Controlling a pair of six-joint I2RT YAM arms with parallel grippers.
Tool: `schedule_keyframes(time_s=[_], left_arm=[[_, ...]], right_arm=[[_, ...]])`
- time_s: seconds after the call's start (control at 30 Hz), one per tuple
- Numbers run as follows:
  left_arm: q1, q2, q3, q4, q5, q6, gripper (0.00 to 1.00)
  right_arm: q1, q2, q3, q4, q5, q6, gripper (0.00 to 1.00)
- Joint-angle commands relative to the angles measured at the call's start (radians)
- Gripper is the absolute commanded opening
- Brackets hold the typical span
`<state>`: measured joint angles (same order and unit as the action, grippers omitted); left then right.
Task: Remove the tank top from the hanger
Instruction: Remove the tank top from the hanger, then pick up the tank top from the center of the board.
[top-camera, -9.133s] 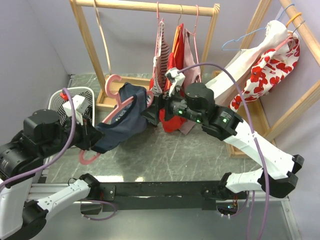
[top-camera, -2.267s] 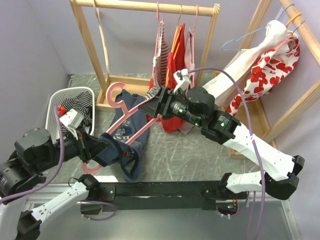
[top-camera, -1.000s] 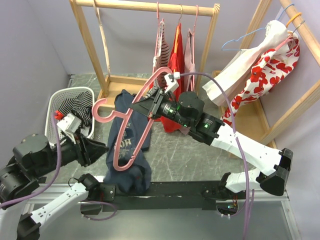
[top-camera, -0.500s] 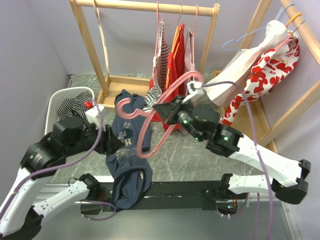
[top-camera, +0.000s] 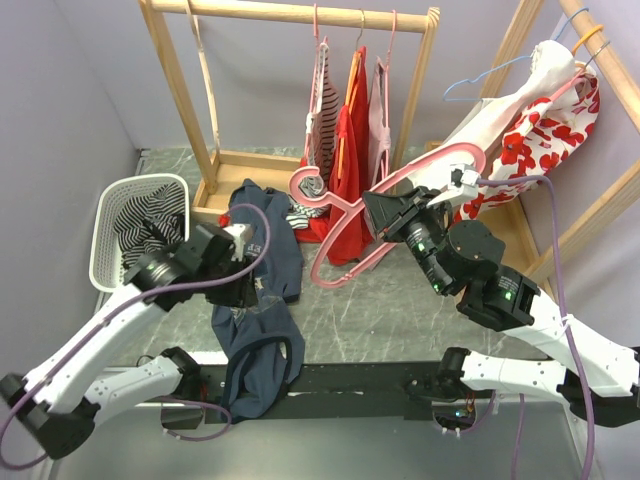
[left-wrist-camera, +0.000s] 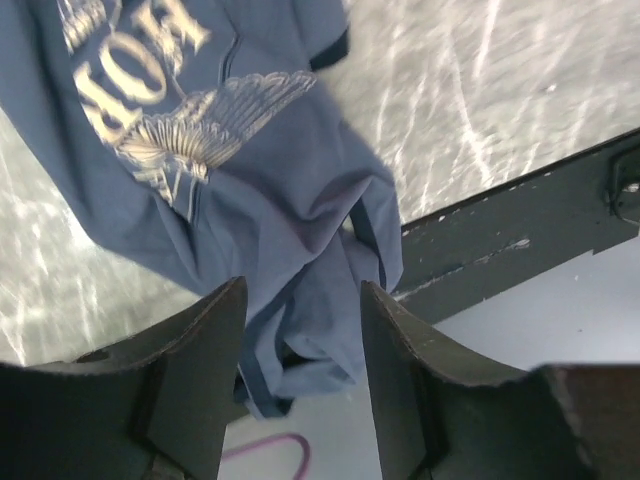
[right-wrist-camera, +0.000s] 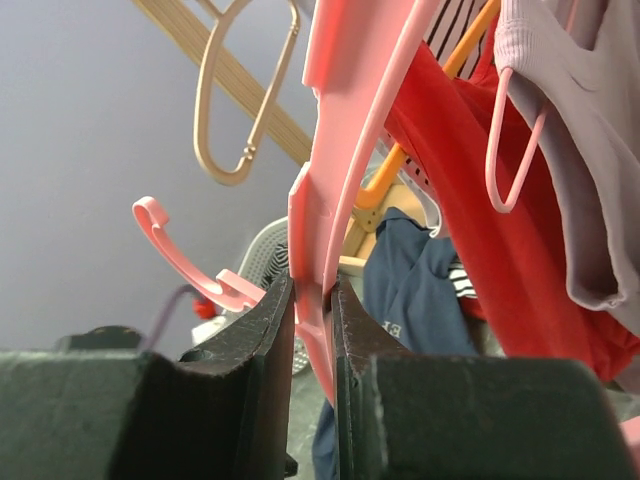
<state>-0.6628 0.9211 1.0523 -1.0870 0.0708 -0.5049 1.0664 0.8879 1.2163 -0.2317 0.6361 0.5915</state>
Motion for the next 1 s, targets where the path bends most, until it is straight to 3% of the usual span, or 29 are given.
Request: schedule_keyframes(time_s=[0.0,0.13,0.3,0.5,0.6,0.87,0.93,0.97], left_arm=[[-0.006,0.086,0.052,-0.030,0.015,-0.093,0.53],[-0.008,0.113,-0.014,0.012,-0.017,-0.126,0.58],[-0.011,0.156,-0.152,0.081,-0.038,-0.158,0.55],[-0.017,0.219,-0.184,0.130,-0.049,-0.225,0.58],[-0.017,0.237,-0.195,0.167,-0.054,-0.221,0.71],[-0.038,0.340,-0.270,0.237,-0.023,-0.241,0.63],[-0.044,0.358,-0.268,0.239,-0.028,-0.253,0.57],[-0.052,0.361,-0.265,0.243,-0.025,-0.253,0.47]], right_arm=[[-0.003,-0.009,0.011,0.017,0.024,-0.022,0.00],[0.000,-0.015,0.000,0.034,0.011,-0.024,0.00],[0.000,-0.015,0.006,0.028,0.013,-0.033,0.00],[0.000,-0.009,0.006,0.034,-0.003,-0.045,0.00],[-0.002,-0.006,-0.001,0.045,-0.013,-0.045,0.00],[-0.019,-0.004,-0.012,0.045,-0.030,-0.058,0.00],[-0.025,-0.007,-0.017,0.049,-0.033,-0.059,0.00],[-0.028,-0.007,-0.017,0.046,-0.038,-0.059,0.00]])
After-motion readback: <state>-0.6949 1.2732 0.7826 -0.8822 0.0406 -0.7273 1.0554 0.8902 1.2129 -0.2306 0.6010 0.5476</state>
